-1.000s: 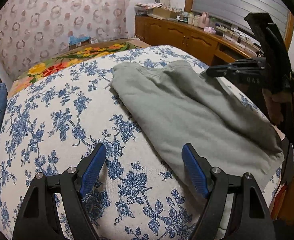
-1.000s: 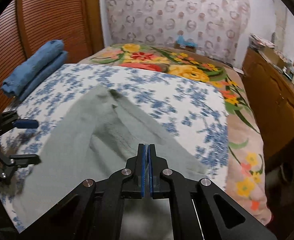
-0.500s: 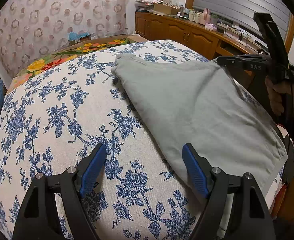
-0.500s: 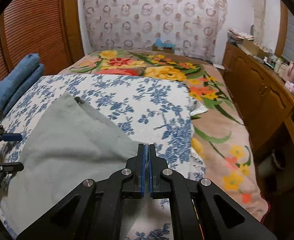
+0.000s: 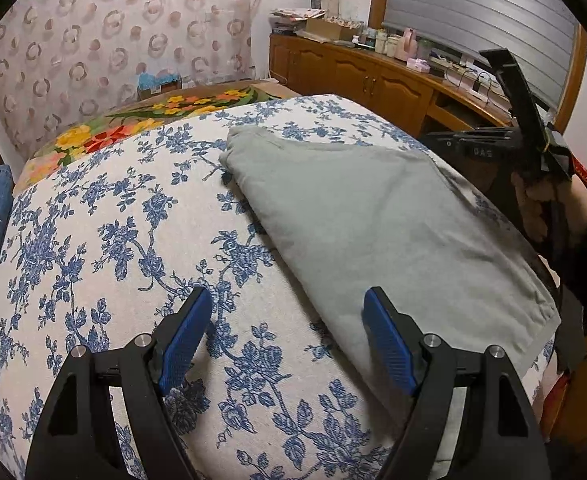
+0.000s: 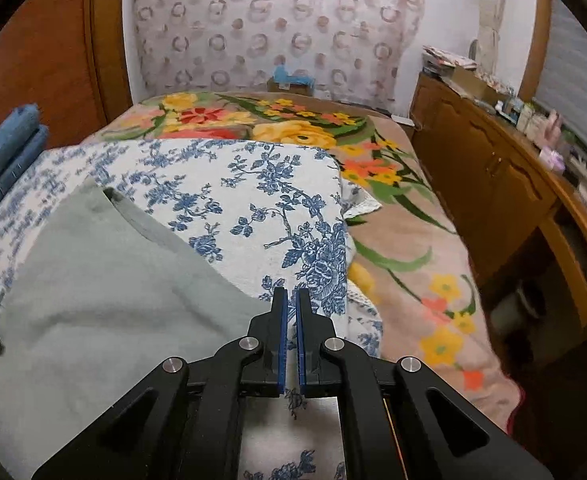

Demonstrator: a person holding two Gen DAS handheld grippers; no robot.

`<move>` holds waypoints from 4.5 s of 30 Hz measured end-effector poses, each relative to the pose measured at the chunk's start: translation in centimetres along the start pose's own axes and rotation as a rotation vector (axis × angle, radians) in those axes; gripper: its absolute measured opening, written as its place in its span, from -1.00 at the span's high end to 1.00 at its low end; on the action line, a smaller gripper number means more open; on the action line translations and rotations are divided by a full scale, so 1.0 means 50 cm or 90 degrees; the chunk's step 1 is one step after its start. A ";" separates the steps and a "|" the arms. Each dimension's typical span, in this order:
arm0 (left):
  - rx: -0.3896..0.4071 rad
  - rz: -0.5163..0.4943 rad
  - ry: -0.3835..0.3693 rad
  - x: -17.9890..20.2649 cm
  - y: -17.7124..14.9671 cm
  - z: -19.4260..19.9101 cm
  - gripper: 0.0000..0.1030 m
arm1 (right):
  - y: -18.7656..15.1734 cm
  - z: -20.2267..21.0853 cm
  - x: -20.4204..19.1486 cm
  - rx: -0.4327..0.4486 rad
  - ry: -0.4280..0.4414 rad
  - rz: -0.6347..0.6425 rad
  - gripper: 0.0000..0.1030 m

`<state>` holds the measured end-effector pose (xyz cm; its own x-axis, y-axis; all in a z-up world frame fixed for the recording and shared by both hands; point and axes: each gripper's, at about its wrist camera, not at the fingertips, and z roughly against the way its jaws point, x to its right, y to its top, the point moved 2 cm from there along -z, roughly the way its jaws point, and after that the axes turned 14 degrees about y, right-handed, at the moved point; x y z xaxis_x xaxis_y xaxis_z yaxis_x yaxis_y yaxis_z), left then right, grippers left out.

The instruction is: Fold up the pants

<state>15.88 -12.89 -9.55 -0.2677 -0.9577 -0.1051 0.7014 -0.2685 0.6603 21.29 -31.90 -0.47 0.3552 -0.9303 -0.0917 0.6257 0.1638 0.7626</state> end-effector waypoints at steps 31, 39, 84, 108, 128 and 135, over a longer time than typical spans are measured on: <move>0.011 -0.010 -0.024 0.037 -0.100 0.090 -0.54 | -0.210 0.254 -0.155 0.036 0.044 -0.004 0.15; -0.001 -0.007 -0.055 0.051 -0.136 0.103 -0.26 | -0.243 0.244 -0.173 0.012 0.056 -0.027 0.15; 0.004 0.012 -0.140 0.085 -0.150 0.127 0.75 | -0.277 0.234 -0.192 0.006 0.149 -0.101 0.79; 0.290 0.057 -0.035 -0.122 0.084 0.413 0.80 | -0.029 0.450 -0.318 0.273 0.203 0.090 0.82; 0.211 0.113 0.023 -0.270 0.128 0.206 0.81 | 0.141 0.195 -0.321 0.161 0.257 0.121 0.83; 0.294 0.085 0.067 -0.287 0.267 0.269 0.81 | 0.306 0.180 -0.338 0.239 0.214 0.144 0.83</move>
<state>20.18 -1.33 10.77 -0.1107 -0.9923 -0.0559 0.3527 -0.0918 0.9312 18.62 -16.65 18.51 0.6926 -0.7195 -0.0505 0.2386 0.1624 0.9574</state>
